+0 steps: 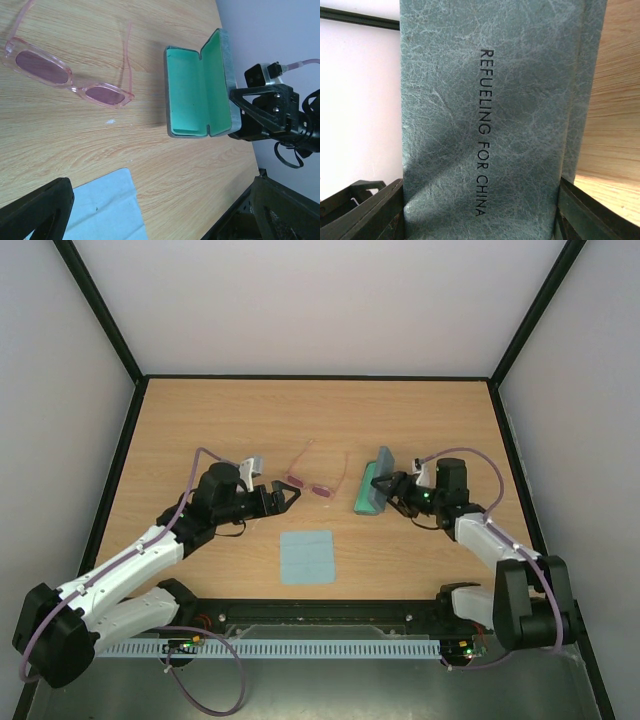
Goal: Organize the sunglasses
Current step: Place the sunglasses case at the center of the board.
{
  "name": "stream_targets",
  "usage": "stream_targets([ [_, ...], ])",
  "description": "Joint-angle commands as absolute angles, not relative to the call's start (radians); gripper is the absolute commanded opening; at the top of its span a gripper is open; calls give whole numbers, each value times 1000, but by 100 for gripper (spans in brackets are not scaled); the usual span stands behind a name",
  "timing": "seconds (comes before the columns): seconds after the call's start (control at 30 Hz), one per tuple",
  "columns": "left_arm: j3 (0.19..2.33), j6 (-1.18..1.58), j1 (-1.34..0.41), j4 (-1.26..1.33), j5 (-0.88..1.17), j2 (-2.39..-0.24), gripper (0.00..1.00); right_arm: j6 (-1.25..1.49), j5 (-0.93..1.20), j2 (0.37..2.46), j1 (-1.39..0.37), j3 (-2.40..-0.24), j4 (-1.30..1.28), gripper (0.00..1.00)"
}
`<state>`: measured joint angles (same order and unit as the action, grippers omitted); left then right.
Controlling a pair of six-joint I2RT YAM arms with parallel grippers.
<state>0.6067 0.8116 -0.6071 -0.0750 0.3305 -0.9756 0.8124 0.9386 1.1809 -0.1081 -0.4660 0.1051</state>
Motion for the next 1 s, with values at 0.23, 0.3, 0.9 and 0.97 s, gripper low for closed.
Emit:
stream_targets([
  [0.23,597,809,-602,-68,342,-965,100,767,936,1301,-92,-435,268,33],
  [0.3,598,810,-601,-67,341,-966,99,759,944,1318,-91,-438,276,34],
  [0.9,597,815,-601,-53,344,-986,99,659,904,1353,-87,-429,165,72],
  [0.97,597,815,-602,-51,346,-987,100,657,902,1354,-87,-428,161,75],
])
